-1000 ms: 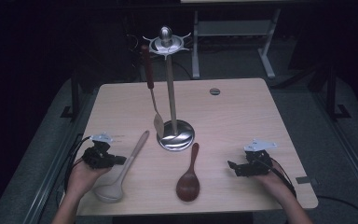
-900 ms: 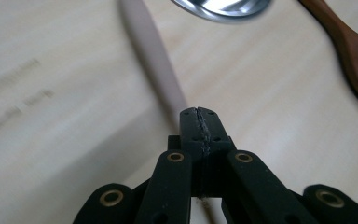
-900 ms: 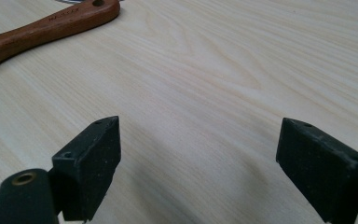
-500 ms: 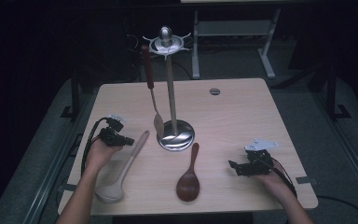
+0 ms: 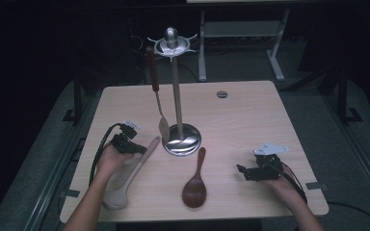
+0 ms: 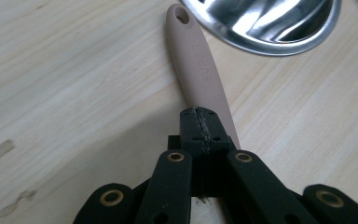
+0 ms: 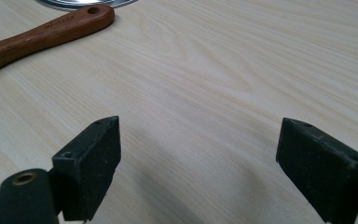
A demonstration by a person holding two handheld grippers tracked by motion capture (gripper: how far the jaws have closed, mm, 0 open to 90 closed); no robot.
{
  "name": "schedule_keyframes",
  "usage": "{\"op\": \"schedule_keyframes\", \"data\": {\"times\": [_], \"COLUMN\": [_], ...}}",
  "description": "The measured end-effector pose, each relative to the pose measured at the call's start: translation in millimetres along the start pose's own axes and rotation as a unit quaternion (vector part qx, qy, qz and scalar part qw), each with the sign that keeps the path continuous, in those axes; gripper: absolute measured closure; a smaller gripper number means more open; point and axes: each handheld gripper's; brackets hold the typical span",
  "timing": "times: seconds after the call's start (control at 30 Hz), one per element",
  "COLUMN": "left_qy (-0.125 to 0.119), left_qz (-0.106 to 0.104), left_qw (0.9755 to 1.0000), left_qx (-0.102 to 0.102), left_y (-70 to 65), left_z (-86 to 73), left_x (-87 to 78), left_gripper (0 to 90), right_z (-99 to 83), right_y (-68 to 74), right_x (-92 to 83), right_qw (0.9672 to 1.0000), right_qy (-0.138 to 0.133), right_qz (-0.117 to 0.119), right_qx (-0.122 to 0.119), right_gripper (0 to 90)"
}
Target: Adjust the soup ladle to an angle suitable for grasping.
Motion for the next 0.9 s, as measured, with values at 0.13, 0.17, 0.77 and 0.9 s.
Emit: {"op": "schedule_keyframes", "data": {"times": [0.13, 0.17, 0.77, 0.9], "left_qy": [0.001, 0.0, 0.006, 0.032], "left_qz": [0.001, 0.0, -0.017, -0.01], "left_qw": [0.9999, 1.0, 0.9998, 0.9994], "left_qx": [0.011, 0.008, 0.007, 0.006], "left_y": [-5.6, -5.9, -12.3, -20.5], "left_z": [-0.4, -0.7, -8.1, -13.7], "left_x": [0.6, 0.4, -20.7, -32.5], "left_gripper": [89.9, 89.9, 82.1, 67.7], "right_z": [-0.3, -0.3, -0.3, -0.8], "right_y": [0.1, 0.0, -0.6, -1.0], "right_x": [-0.5, -0.7, -1.5, -1.5], "right_qw": [1.0, 1.0, 1.0, 1.0], "right_qy": [0.0, 0.0, -0.001, 0.001], "right_qz": [0.0, 0.0, -0.001, -0.002], "right_qx": [-0.001, -0.002, -0.002, -0.002], "right_gripper": [13.8, 13.7, 13.8, 13.8]}}
Point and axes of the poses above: each handheld gripper's, and its own axes: x roughly forward along the jaws, z roughly out of its top, y roughly to its left, and after that the axes turned 14 degrees about -x, right-handed
